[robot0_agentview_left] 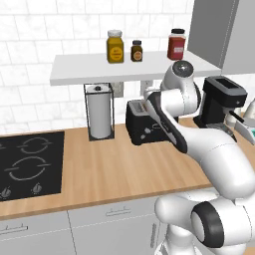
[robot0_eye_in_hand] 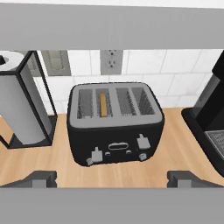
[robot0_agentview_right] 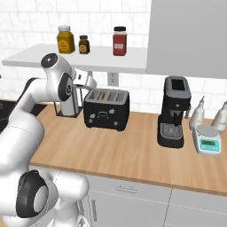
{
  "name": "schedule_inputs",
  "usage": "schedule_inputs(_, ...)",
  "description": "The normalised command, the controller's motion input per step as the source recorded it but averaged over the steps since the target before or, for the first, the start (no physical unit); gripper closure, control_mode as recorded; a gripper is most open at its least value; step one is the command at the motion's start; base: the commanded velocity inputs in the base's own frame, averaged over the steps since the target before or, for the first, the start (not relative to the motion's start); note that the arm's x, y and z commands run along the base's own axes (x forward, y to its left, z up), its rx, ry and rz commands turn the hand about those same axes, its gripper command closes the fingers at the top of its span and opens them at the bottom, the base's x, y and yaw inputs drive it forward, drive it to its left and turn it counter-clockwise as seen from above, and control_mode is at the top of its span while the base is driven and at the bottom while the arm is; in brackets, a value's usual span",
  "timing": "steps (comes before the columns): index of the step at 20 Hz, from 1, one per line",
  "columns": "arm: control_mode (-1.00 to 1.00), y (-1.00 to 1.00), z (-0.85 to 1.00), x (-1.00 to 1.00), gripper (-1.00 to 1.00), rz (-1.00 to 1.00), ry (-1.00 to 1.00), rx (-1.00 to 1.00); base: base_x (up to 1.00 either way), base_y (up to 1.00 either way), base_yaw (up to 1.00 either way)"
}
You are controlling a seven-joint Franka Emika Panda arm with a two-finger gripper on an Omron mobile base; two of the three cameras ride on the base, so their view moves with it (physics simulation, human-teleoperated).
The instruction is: Start the toaster. Once the lever pops up, take the bread to the plate on the dining counter.
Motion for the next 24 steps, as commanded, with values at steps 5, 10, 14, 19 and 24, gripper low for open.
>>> schedule_inputs(5,-1.00,0.00,0.00,0.00,-1.00,0.00,0.00,0.00,0.00,0.00,0.00)
schedule_inputs(10,-1.00,0.00,0.00,0.00,-1.00,0.00,0.00,0.00,0.00,0.00,0.00)
schedule_inputs(14,-1.00,0.00,0.00,0.00,-1.00,0.00,0.00,0.00,0.00,0.00,0.00)
schedule_inputs(19,-1.00,0.00,0.00,0.00,-1.00,0.00,0.00,0.00,0.00,0.00,0.00)
schedule_inputs(24,-1.00,0.00,0.00,0.00,-1.00,0.00,0.00,0.00,0.00,0.00,0.00)
